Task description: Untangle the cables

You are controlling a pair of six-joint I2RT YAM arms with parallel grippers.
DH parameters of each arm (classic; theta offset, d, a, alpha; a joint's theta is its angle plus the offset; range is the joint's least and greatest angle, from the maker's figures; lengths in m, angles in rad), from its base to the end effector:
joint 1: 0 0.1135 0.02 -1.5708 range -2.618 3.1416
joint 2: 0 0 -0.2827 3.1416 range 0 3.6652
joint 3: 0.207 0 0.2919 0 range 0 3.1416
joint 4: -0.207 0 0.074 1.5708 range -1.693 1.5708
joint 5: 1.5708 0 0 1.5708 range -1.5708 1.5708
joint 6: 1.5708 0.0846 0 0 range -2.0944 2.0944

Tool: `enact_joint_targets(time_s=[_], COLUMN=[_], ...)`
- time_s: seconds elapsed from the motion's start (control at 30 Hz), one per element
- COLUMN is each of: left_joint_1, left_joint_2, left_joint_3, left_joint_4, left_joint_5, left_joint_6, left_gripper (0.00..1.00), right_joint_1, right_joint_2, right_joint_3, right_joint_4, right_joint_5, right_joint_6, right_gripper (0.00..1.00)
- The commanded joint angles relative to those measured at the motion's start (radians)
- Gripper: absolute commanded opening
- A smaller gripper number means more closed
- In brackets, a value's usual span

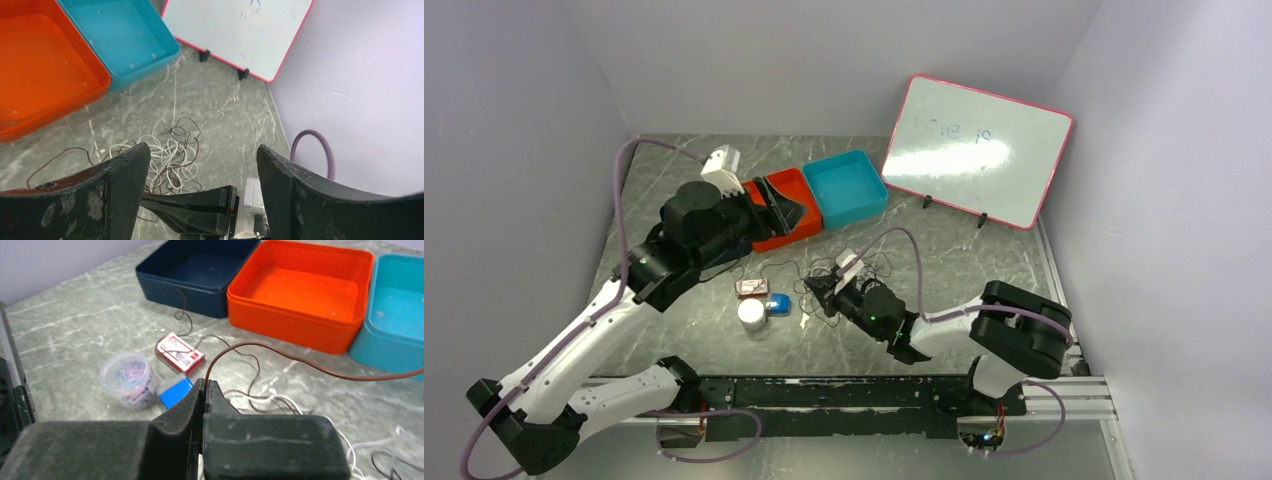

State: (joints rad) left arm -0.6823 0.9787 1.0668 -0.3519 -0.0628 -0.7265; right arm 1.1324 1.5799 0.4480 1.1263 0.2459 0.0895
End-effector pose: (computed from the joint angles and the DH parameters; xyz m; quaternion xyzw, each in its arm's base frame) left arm 0.2319 -0.1816 0.3917 -0.0366 0.7930 -0.3745 0.4792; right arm 0.1691 0.3121 0.1622 -0.2756 0.6533 0.3302 0.6231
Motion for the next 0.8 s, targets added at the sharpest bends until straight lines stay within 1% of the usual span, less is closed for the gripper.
enact_joint_targets(time_s=[0.0, 0.07, 0.1, 0.13, 0.2, 0.23, 0.33, 0.4, 0.5, 0.6, 0.7, 0.77], left_joint_1=[0.007, 0.006, 0.006, 0.007, 0.006, 0.006, 0.006, 0.006, 0.007, 0.006, 0.006, 0.006], left_joint_2=[-0.041, -0.050, -0.054, -0.057, -0.065, -0.069, -0.080, -0.089, -0.081, -0.055, -0.020, 0.009], left_joint_3=[0.088, 0.096, 0.096, 0.092, 0.075, 0.062, 0.019, -0.014, -0.043, -0.068, -0.093, -0.104], left_joint_4=[-0.100, -0.147, -0.182, -0.209, -0.262, -0.291, -0.364, -0.394, -0.460, -0.498, -0.502, -0.488], left_joint_5=[-0.128, -0.174, -0.195, -0.219, -0.266, -0.297, -0.343, -0.359, -0.397, -0.404, -0.393, -0.384], left_joint_6=[0.045, 0.044, 0.037, 0.029, 0.000, -0.022, -0.079, -0.109, -0.147, -0.157, -0.146, -0.129], left_gripper=[0.83, 0.83, 0.83, 0.83, 0.83, 0.83, 0.82, 0.82, 0.82, 0.81, 0.81, 0.81], right_joint_1=[0.002, 0.001, 0.001, 0.001, 0.001, 0.001, 0.000, 0.000, 0.002, 0.002, 0.002, 0.001], right_joint_2=[-0.083, -0.118, -0.147, -0.168, -0.211, -0.233, -0.316, -0.384, -0.481, -0.557, -0.587, -0.578], right_joint_3=[-0.053, -0.046, -0.034, -0.018, 0.017, 0.028, 0.042, 0.035, 0.042, 0.075, 0.119, 0.159], right_joint_4=[-0.056, -0.149, -0.207, -0.283, -0.431, -0.494, -0.672, -0.775, -0.921, -1.064, -1.148, -1.187], right_joint_5=[0.101, 0.134, 0.151, 0.169, 0.205, 0.214, 0.263, 0.289, 0.296, 0.279, 0.245, 0.212], right_joint_6=[0.040, 0.065, 0.081, 0.106, 0.156, 0.179, 0.276, 0.332, 0.400, 0.434, 0.442, 0.438], right_gripper=[0.00, 0.00, 0.03, 0.10, 0.31, 0.38, 0.50, 0.56, 0.60, 0.63, 0.63, 0.63])
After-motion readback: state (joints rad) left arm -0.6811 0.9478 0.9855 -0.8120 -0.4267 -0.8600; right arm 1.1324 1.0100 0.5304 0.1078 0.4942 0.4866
